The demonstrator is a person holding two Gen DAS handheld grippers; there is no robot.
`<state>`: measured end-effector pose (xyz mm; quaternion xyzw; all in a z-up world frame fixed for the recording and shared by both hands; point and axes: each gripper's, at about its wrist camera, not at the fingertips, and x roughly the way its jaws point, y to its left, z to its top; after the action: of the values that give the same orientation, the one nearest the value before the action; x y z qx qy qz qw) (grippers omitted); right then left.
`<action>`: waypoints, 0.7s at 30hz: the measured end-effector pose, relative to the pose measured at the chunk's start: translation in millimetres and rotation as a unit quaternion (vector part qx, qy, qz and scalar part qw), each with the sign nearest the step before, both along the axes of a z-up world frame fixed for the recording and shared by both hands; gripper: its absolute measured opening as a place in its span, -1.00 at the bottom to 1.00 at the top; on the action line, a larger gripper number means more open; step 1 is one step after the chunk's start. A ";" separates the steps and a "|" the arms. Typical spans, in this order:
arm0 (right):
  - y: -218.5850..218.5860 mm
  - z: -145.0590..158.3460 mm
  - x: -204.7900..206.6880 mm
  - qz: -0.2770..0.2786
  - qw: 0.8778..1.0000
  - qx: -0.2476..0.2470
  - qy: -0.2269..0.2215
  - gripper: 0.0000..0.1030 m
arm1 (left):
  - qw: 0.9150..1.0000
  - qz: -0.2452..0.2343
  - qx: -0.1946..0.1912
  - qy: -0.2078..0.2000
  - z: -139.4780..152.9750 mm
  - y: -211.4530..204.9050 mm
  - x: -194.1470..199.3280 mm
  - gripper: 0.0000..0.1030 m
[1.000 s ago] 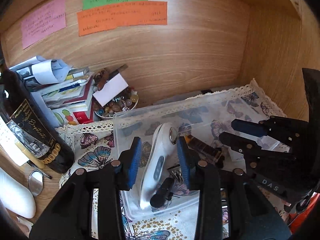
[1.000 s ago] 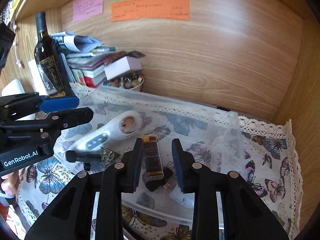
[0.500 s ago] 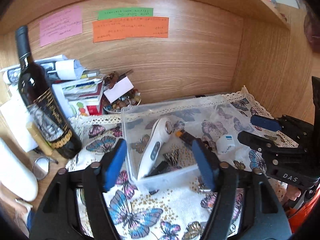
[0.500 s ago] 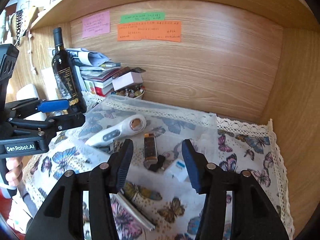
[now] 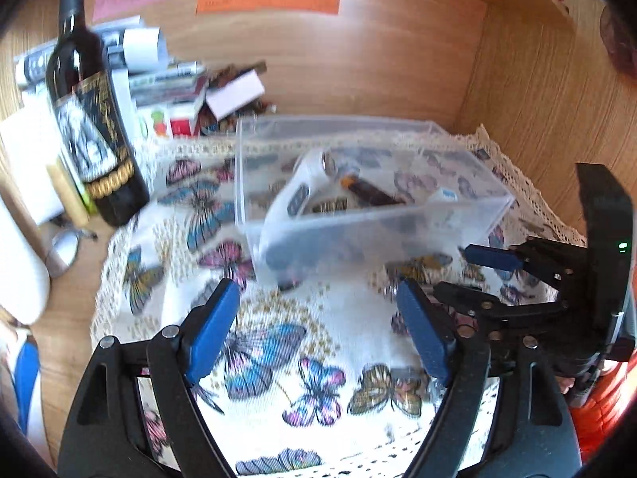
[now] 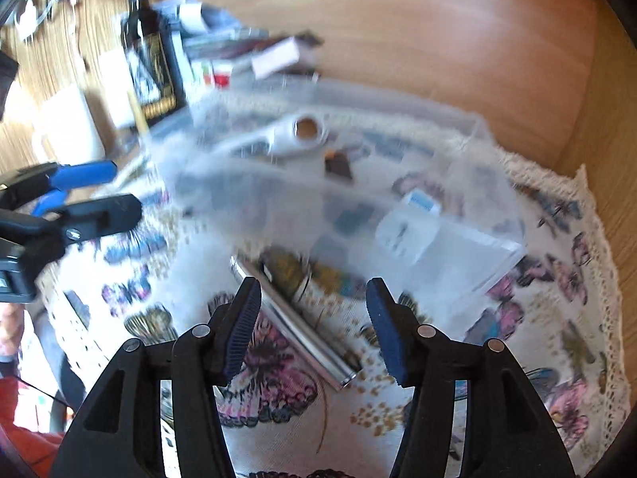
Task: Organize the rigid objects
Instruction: 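Grasp the silver metal tube upright with the right tool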
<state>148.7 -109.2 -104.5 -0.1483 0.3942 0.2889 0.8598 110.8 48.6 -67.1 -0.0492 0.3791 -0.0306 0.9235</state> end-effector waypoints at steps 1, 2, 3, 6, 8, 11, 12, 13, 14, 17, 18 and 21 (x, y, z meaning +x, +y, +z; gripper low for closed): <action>1.1 -4.3 -0.1 0.005 1.000 -0.004 0.008 0.00 | 1.000 0.000 -0.004 0.005 -3.1 0.4 -1.4 0.59; 2.2 -8.5 -0.7 0.008 1.000 -0.007 0.013 -0.06 | 1.000 -0.001 -0.008 0.012 -7.1 0.3 -3.0 0.59; 3.4 -10.8 -2.0 0.011 1.000 -0.009 0.015 -0.14 | 1.000 -0.002 -0.009 0.017 -10.2 -0.2 -4.2 0.59; 2.7 -9.6 -8.4 0.019 1.000 -0.004 0.006 -0.50 | 0.999 -0.006 -0.010 0.032 -20.4 -5.4 -7.5 0.59; 0.3 -10.5 -11.5 0.025 1.000 0.003 0.010 -0.68 | 0.999 -0.011 -0.013 0.041 -25.6 -9.4 -8.4 0.59; -4.5 -9.4 -20.1 0.016 1.000 0.001 -0.001 -0.71 | 0.998 -0.024 -0.021 0.050 -31.0 -17.2 -11.4 0.59; -7.4 -8.3 -22.8 0.013 1.000 0.005 -0.003 -0.71 | 0.998 -0.028 -0.021 0.051 -32.2 -21.0 -13.5 0.59; -10.1 -7.4 -24.7 0.011 1.000 0.009 -0.003 -0.71 | 0.998 -0.033 -0.022 0.053 -33.2 -24.1 -14.9 0.59; -13.4 -6.1 -26.1 0.007 1.000 0.014 -0.004 -0.71 | 0.998 -0.038 -0.022 0.055 -34.4 -28.0 -16.3 0.59; -24.0 -0.5 -31.9 -0.007 1.000 0.025 -0.011 -0.71 | 0.996 -0.058 -0.022 0.064 -39.2 -42.1 -21.0 0.59; -27.4 1.5 -33.6 -0.010 0.999 0.030 -0.011 -0.71 | 0.995 -0.067 -0.021 0.067 -41.2 -47.7 -22.4 0.59; -37.0 6.5 -39.7 -0.019 0.999 0.036 -0.019 -0.71 | 0.993 -0.082 -0.019 0.077 -47.9 -59.9 -23.3 0.66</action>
<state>109.0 -146.2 -98.0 -0.1153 0.3698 0.2840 0.8771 87.6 -11.3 -115.0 -0.0379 0.4515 -0.1101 0.8847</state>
